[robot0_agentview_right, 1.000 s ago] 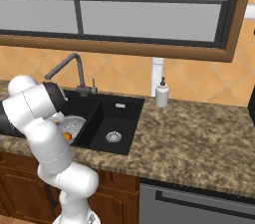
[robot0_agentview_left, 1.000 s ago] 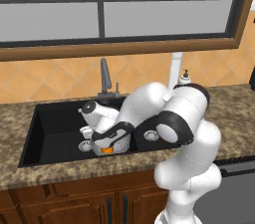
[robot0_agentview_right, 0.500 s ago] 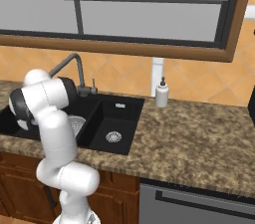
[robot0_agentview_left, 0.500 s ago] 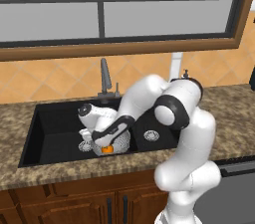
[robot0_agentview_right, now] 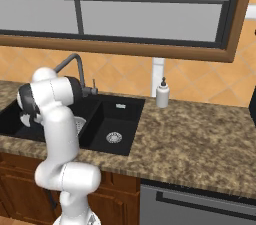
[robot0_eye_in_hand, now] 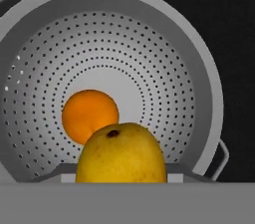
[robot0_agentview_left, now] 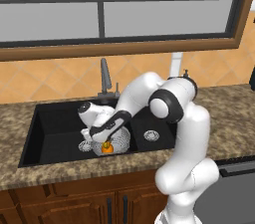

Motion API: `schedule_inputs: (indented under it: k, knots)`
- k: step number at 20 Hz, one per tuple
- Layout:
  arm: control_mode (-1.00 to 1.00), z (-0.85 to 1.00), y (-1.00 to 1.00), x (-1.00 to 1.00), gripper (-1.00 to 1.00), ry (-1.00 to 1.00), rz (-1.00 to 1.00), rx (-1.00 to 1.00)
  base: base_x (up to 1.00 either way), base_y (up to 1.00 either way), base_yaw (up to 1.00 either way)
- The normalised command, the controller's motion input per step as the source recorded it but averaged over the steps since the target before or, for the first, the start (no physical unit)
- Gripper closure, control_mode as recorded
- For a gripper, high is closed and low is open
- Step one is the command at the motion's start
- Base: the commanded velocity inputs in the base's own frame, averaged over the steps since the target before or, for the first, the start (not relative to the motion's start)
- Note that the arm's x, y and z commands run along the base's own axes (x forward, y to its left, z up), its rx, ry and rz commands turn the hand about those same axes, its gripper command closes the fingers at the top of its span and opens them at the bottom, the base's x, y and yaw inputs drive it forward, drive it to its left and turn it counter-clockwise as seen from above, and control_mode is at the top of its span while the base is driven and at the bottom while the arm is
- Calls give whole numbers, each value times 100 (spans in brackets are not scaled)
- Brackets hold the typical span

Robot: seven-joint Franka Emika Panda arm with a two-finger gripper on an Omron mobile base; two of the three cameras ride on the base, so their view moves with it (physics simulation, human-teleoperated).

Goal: Put the colander in the sink, put the orange, mango in the colander, and turn on the sink faucet and pour water over the colander.

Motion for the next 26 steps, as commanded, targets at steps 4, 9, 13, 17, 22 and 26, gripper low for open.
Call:
schedule_inputs:
  k: [4, 9, 13, 17, 22, 26]
  knots:
    - [-100, -16, -17, 10, 100, 1, 0, 0, 0, 0, 0]
    - [-100, -22, -3, 10, 100, 0, 0, 0, 0, 0, 0]
    - [-100, -18, 0, 20, 100, 0, 0, 0, 0, 0, 0]
    - [-100, -13, 0, 15, 100, 0, 0, 0, 0, 0, 0]
    - [-100, -18, 0, 16, 100, 0, 0, 0, 0, 0, 0]
    - [-100, -20, 0, 15, 100, 0, 0, 0, 0, 0, 0]
